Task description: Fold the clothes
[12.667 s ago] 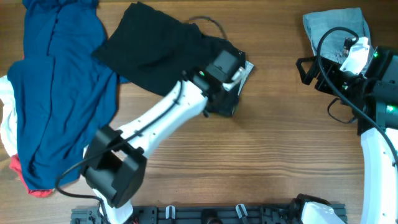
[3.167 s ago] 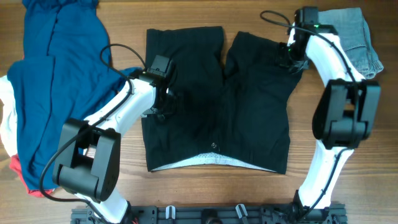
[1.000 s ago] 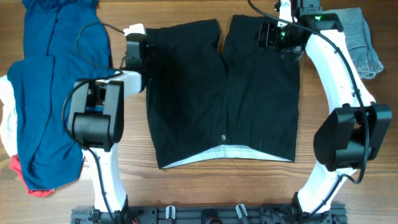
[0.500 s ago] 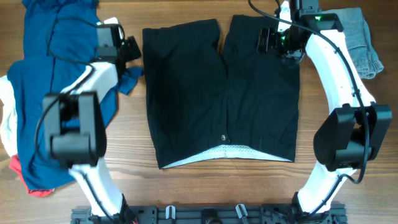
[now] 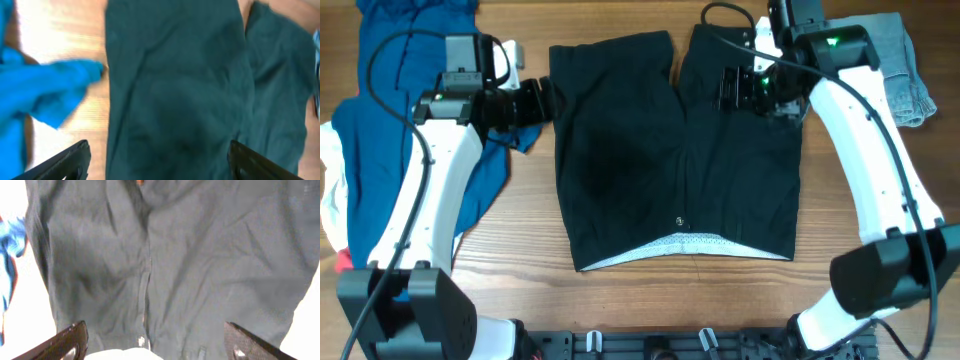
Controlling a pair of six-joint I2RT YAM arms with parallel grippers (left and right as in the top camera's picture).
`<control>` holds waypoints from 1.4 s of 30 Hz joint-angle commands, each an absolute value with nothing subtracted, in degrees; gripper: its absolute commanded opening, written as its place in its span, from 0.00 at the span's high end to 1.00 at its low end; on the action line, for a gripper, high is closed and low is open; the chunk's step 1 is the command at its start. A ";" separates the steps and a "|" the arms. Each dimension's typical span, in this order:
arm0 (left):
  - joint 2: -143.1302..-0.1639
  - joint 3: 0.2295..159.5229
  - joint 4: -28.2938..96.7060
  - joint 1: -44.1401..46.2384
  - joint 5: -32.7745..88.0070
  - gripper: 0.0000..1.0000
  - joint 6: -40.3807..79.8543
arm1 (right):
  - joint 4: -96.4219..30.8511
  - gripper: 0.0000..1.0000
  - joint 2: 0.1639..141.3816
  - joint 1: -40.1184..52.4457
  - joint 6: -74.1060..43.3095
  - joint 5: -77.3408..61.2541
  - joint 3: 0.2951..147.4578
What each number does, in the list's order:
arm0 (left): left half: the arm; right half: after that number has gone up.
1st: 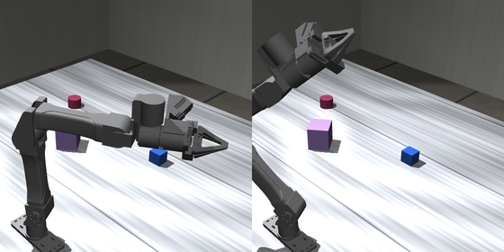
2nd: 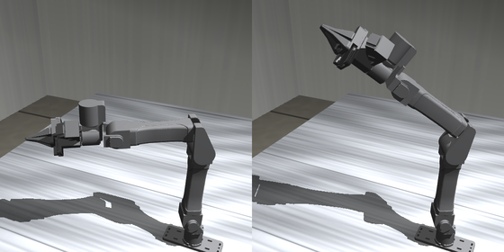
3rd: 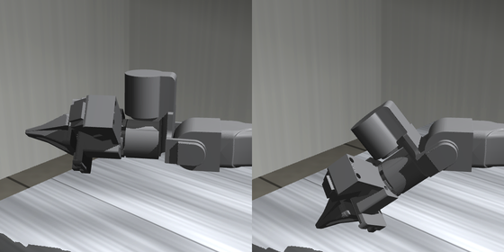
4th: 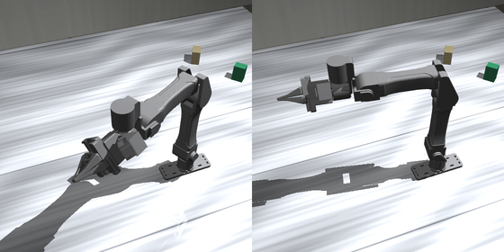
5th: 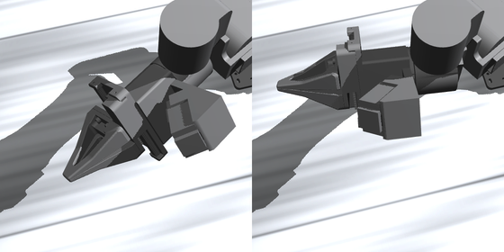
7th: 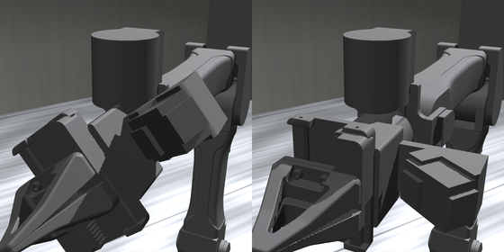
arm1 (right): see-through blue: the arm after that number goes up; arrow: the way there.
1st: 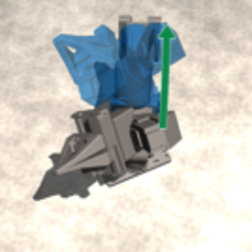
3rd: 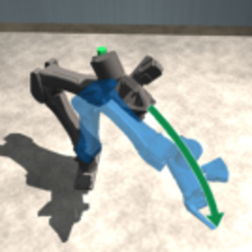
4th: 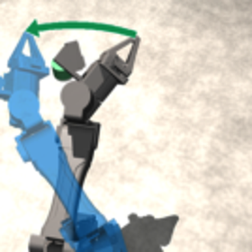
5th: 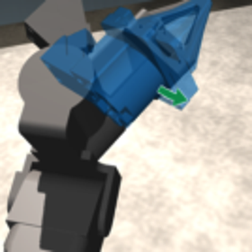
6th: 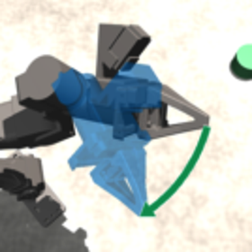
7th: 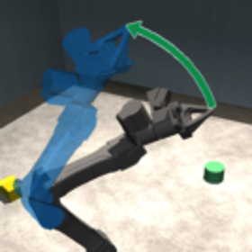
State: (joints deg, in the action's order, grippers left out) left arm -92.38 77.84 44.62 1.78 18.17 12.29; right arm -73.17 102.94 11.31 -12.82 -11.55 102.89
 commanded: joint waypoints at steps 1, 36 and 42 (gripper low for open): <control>-90.74 77.82 47.31 4.03 19.88 0.13 8.84 | -76.73 0.14 101.71 13.69 -13.45 -9.43 103.00; -81.71 77.80 55.27 -0.27 12.10 0.02 7.66 | -44.53 0.08 100.22 32.29 -16.71 -10.81 75.61; -84.29 77.80 54.04 -0.27 11.88 0.01 7.64 | -44.60 0.10 106.26 32.84 -18.46 -10.59 75.61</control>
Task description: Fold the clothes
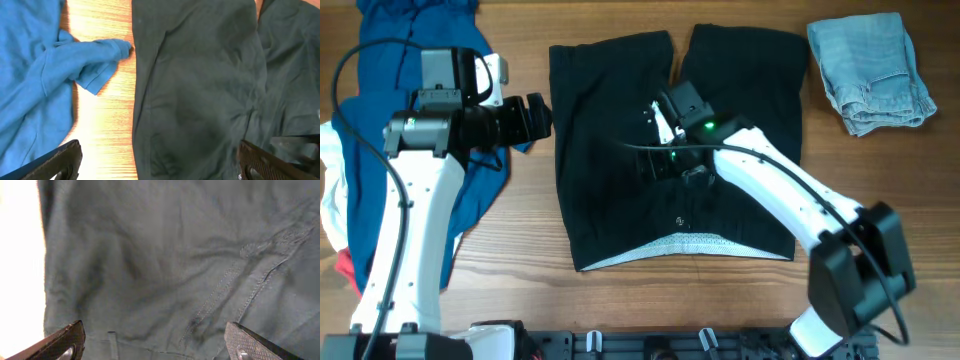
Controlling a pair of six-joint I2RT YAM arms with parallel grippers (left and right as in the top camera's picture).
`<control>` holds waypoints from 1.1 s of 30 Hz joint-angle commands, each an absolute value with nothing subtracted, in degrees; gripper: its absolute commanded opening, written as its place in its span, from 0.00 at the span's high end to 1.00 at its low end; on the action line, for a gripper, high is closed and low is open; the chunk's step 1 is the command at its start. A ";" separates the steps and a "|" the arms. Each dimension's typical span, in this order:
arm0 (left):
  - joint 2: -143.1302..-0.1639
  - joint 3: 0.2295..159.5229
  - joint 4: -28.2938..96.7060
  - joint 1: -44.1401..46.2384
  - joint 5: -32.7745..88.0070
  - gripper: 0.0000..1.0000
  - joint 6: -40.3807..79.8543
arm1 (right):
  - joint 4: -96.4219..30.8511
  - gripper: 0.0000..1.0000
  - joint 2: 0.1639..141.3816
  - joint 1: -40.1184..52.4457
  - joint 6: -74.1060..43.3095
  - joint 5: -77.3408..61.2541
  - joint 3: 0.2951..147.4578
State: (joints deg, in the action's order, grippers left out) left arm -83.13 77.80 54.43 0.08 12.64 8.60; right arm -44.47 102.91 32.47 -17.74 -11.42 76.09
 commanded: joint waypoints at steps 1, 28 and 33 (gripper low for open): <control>-84.51 77.80 53.78 -0.27 11.90 0.01 7.66 | -45.06 0.11 107.22 32.95 -19.14 -10.55 75.61; -84.55 77.80 47.29 -0.27 11.90 0.00 7.66 | -46.54 0.10 114.76 23.38 -28.91 -8.03 60.18; -86.72 77.80 47.16 -0.23 11.90 0.00 7.66 | -48.71 0.09 114.63 15.11 -28.45 -7.27 60.03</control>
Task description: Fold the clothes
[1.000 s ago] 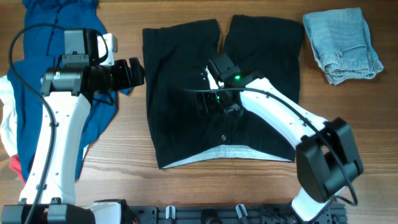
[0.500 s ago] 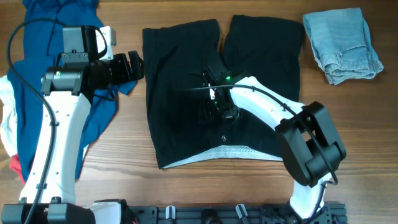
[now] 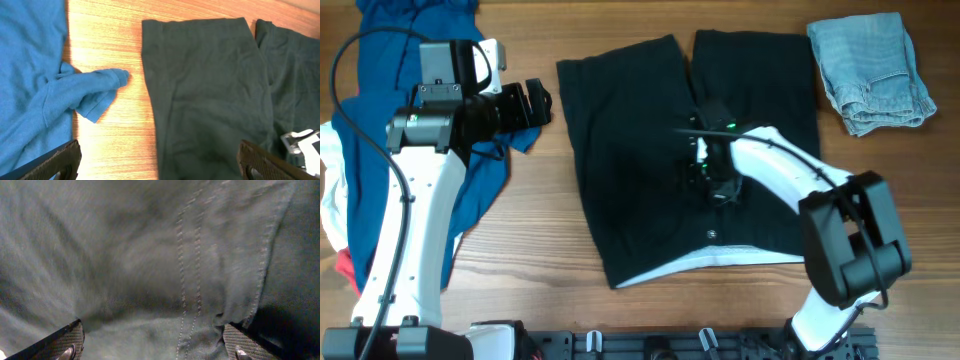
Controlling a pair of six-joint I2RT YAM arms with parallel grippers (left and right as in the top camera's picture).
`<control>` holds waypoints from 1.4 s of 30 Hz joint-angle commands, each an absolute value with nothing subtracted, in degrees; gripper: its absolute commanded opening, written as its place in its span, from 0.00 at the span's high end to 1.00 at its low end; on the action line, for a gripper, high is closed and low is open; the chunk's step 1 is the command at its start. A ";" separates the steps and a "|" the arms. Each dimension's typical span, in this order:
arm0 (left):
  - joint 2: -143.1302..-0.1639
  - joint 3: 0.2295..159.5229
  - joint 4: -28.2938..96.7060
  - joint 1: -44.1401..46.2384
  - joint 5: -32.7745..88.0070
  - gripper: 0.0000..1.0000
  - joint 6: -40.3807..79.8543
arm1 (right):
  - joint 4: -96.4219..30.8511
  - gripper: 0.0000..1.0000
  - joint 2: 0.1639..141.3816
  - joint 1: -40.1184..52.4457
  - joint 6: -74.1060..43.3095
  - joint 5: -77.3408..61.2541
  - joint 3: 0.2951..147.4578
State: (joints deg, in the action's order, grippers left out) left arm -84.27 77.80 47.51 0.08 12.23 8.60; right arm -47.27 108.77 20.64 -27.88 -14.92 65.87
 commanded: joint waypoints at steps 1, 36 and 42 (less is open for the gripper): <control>-87.81 77.80 46.96 -0.23 11.92 0.00 7.66 | -48.93 0.09 114.41 14.04 -28.03 -7.27 60.03; -126.15 77.80 6.79 12.80 -0.69 0.23 4.91 | -50.52 0.01 72.42 9.82 -16.93 -13.56 63.05; -126.85 77.82 5.54 14.15 2.52 0.78 4.93 | -50.48 0.01 72.42 9.82 -16.93 -13.39 63.05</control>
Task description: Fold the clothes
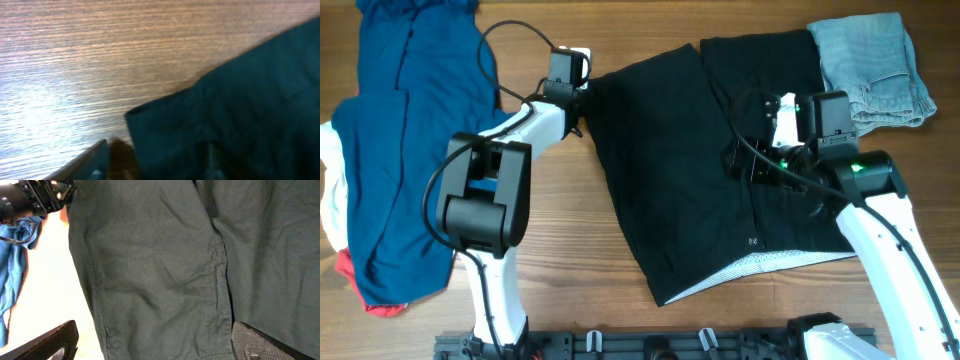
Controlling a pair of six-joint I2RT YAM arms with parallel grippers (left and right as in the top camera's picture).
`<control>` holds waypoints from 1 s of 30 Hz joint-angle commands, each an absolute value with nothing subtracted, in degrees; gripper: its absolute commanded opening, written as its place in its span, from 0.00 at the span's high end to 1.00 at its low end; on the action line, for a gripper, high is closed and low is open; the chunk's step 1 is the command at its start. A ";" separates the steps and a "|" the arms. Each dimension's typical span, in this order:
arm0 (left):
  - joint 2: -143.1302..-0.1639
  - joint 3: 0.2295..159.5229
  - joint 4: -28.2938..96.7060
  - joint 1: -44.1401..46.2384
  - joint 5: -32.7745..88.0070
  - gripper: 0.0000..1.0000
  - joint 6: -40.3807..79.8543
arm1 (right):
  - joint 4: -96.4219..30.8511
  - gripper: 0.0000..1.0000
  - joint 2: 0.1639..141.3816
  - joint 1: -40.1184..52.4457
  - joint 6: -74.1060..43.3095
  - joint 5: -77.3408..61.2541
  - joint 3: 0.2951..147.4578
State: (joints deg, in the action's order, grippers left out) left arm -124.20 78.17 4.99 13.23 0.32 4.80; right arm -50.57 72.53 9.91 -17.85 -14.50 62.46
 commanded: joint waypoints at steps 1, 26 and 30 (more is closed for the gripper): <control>-126.61 77.82 6.09 14.09 2.50 0.95 4.95 | -50.48 0.01 72.42 9.82 -16.93 -13.39 63.05; -97.51 77.91 53.82 -5.06 -12.47 0.58 14.26 | -50.59 0.02 81.23 9.82 -16.58 -11.40 63.05; -97.47 77.93 55.86 -6.66 -12.27 0.40 14.63 | -52.82 0.01 85.12 9.56 -21.58 -1.80 63.05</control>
State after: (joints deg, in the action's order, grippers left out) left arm -97.27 78.15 55.22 -5.43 -11.55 13.47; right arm -51.13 82.61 9.91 -17.74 -10.81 62.46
